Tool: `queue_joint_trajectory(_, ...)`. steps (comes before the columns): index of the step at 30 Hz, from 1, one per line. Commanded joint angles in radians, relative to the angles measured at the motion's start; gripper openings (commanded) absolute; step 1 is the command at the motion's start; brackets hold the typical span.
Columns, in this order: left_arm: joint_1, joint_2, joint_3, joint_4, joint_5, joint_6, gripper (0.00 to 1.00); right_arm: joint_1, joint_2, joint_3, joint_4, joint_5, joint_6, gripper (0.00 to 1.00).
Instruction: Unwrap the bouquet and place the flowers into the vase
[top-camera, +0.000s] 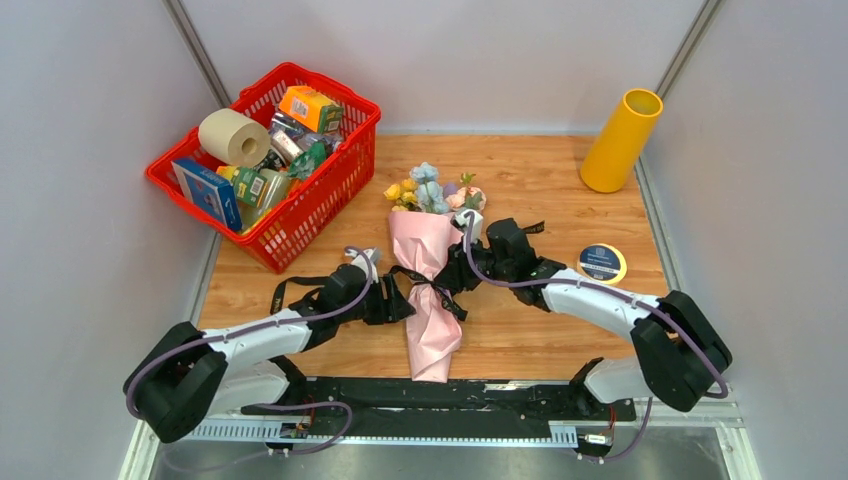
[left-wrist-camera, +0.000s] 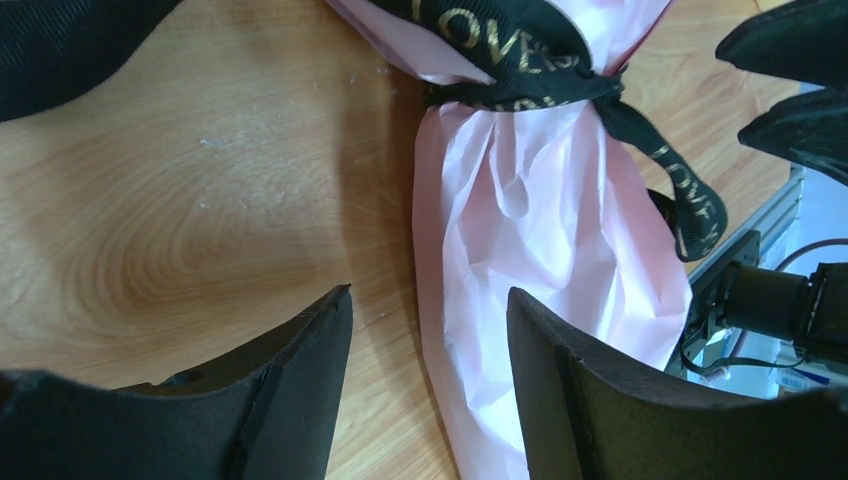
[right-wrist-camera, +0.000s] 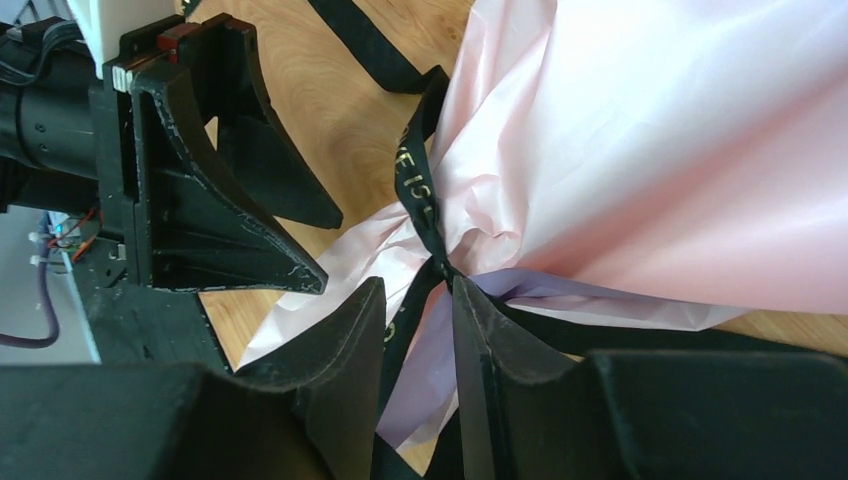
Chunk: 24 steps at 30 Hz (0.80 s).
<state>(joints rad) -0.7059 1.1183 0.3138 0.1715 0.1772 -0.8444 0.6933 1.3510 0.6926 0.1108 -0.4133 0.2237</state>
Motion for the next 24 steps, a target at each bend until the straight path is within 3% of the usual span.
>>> queue_joint_trajectory(1,-0.01,0.041,-0.019,0.132,0.036,-0.022,0.66,0.015,0.026,0.001,0.087,0.001,-0.067,0.34)
queue_joint_trajectory(6,-0.012,0.095,-0.022,0.175,0.05,-0.025,0.64,0.058,0.019,-0.024,0.144,0.039,-0.158,0.34)
queue_joint_trajectory(10,-0.014,0.113,-0.022,0.197,0.053,-0.028,0.56,0.08,0.065,0.004,0.139,0.088,-0.191,0.34)
queue_joint_trajectory(15,-0.014,0.129,-0.018,0.195,0.057,-0.033,0.26,0.098,0.117,0.047,0.099,0.157,-0.218,0.4)
queue_joint_trajectory(20,-0.015,0.13,-0.022,0.198,0.057,-0.035,0.02,0.124,0.128,0.051,0.098,0.197,-0.256,0.42)
queue_joint_trajectory(24,-0.015,0.129,-0.018,0.203,0.061,-0.036,0.0,0.135,0.148,0.051,0.096,0.189,-0.259,0.34)
